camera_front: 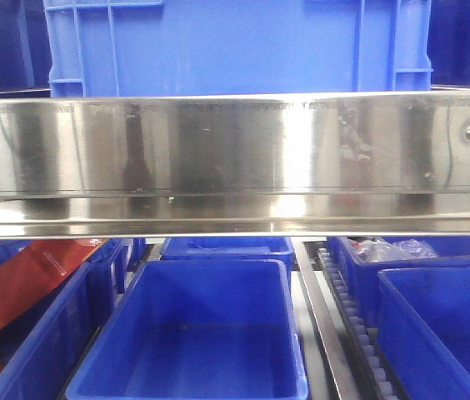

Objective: Place cylindrical capacitor in blue bin on shelf
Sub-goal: 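Move the left gripper over a blue bin holding the orange capacitor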

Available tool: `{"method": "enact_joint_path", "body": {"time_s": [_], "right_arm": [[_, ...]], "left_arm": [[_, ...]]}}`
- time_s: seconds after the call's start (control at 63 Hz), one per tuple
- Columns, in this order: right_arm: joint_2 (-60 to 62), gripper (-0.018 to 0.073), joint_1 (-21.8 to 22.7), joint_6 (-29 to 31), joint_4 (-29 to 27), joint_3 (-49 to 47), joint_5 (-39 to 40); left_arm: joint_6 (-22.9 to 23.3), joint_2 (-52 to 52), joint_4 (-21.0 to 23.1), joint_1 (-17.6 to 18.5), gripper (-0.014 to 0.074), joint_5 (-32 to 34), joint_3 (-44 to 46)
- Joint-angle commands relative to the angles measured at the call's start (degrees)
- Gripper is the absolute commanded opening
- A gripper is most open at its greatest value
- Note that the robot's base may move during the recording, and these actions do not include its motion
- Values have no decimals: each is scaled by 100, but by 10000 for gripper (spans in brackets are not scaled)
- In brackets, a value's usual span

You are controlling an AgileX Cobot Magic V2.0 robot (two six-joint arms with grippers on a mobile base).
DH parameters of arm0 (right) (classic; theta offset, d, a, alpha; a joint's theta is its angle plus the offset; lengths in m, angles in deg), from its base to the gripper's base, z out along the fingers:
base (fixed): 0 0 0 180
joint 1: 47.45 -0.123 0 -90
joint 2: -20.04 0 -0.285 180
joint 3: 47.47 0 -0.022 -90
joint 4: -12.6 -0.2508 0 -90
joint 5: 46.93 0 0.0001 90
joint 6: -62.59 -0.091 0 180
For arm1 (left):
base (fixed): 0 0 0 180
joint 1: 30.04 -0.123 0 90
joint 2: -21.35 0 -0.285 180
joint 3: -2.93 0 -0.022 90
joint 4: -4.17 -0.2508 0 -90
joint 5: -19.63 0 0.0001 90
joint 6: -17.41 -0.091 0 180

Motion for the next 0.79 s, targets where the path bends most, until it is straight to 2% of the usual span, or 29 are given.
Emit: {"method": "enact_joint_path", "body": {"time_s": [0.0, 0.159, 0.302, 0.556, 0.667, 0.778], "right_arm": [[14, -162, -12, 15, 3, -42, 185], [14, -162, -12, 15, 3, -42, 185], [14, -162, -12, 15, 3, -42, 185], [14, -162, -12, 15, 3, -42, 185], [14, -162, -12, 15, 3, -42, 185], [14, -162, -12, 15, 3, -42, 185]], "left_arm": [[-45, 561, 84, 306, -111, 110, 560], [-45, 1663, 84, 564, -111, 455, 1275], [-45, 2395, 84, 577, -111, 878, 1483], [-45, 3063, 132, 577, -104, 731, 1483], [-45, 3150, 189, 577, -5, 673, 1483], [-45, 3164, 238, 577, 202, 647, 1483]]}}
